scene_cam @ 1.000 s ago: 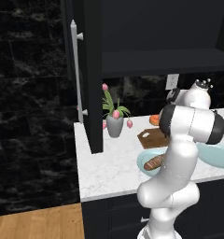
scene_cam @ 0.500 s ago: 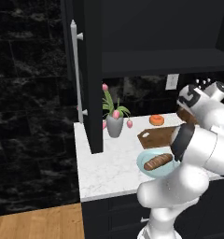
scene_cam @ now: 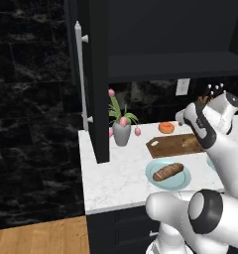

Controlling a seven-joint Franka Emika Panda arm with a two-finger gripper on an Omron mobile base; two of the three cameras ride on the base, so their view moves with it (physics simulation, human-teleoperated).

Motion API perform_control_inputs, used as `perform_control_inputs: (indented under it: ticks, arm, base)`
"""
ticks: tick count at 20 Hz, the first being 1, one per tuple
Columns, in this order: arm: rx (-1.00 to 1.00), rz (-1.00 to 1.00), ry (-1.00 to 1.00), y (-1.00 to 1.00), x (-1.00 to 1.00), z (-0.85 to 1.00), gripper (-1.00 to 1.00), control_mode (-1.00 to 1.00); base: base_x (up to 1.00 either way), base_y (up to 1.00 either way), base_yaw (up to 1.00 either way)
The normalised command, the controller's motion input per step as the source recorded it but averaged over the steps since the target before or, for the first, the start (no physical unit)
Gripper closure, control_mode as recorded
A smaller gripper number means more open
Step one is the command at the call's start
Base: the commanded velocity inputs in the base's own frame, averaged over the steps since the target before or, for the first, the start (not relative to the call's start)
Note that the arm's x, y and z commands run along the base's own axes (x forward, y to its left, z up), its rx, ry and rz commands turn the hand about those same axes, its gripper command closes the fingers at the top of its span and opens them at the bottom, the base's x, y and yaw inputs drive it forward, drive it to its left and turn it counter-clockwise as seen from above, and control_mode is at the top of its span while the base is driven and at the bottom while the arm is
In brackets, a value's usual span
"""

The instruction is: From the different types of pastries on the counter, select a croissant and place it on the cutting board. Then retrieve a jar of jam from the cabinet and place it alongside the croissant on the cutting board.

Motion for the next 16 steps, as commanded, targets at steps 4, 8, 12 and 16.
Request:
perform_control_inputs:
  ticks: [4, 8, 12, 16]
  arm:
    - [-0.23, 0.38, 0.0, 1.0, -0.39, 0.59, -1.0, -1.0]
    - [-0.23, 0.38, 0.0, 0.93, -0.3, 0.67, -1.0, -1.0]
    - [-0.05, 0.09, 0.0, 0.19, -0.04, 0.13, -1.0, -1.0]
    - [0.0, 0.11, -0.02, 0.0, -0.18, 0.44, -1.0, -1.0]
  base:
    - [0.0, 0.0, 0.0]
    - [0.0, 0.0, 0.0]
    - [0.0, 0.0, 0.0]
    - [0.0, 0.0, 0.0]
